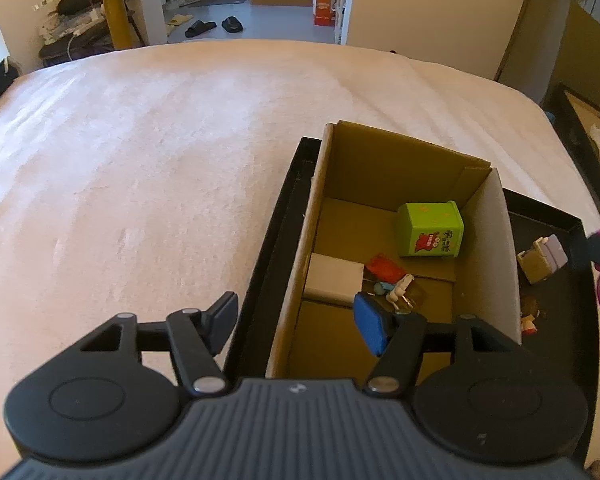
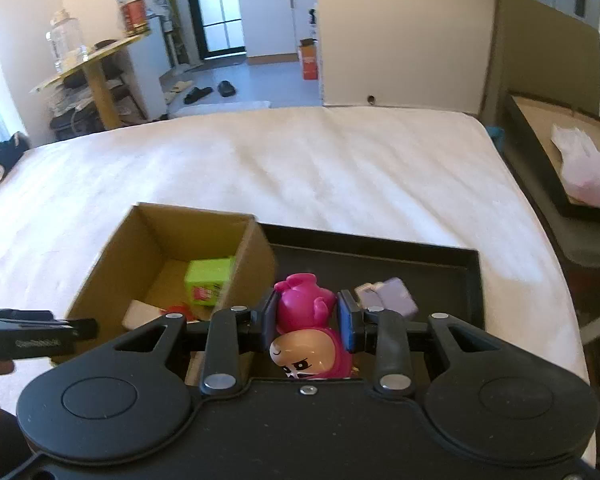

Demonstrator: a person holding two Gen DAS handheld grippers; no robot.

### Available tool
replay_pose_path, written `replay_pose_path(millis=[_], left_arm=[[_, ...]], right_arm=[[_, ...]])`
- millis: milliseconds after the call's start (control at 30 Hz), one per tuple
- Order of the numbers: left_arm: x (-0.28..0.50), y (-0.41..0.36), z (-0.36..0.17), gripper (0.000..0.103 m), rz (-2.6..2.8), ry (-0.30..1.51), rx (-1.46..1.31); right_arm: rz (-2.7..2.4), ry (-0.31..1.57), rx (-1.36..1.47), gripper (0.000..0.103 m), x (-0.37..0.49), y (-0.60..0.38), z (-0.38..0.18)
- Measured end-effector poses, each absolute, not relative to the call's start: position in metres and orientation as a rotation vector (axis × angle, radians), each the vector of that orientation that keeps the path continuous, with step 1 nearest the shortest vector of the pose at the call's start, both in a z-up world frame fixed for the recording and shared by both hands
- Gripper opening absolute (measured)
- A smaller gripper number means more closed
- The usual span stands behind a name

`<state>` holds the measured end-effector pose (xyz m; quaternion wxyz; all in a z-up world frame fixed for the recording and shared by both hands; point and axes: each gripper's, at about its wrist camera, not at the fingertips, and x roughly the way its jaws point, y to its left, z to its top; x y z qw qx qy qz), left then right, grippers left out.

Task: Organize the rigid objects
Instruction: 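Carry the pink figurine into the cardboard box and open the right gripper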

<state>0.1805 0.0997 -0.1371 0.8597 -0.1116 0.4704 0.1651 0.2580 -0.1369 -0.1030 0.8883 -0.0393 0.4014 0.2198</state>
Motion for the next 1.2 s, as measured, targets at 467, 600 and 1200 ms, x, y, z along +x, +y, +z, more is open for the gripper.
replay_pose_path(millis=[467, 600, 1200], left_arm=[[0.178, 0.116, -0.158, 0.025, 0.278, 0.994, -0.333], [0.176, 0.122, -0.161, 0.015, 0.299, 0.982, -0.369], [0.171, 0.135, -0.165, 0.014, 0.287, 0.990, -0.455]], right_arm=[[0.544, 0.824, -0.148, 0.031, 0.255, -0.076, -0.088], [0.581, 0.834, -0.165, 0.031, 0.254, -0.059, -0.090], [0.665, 0.790, -0.265, 0.040, 0.263, 0.004, -0.093]])
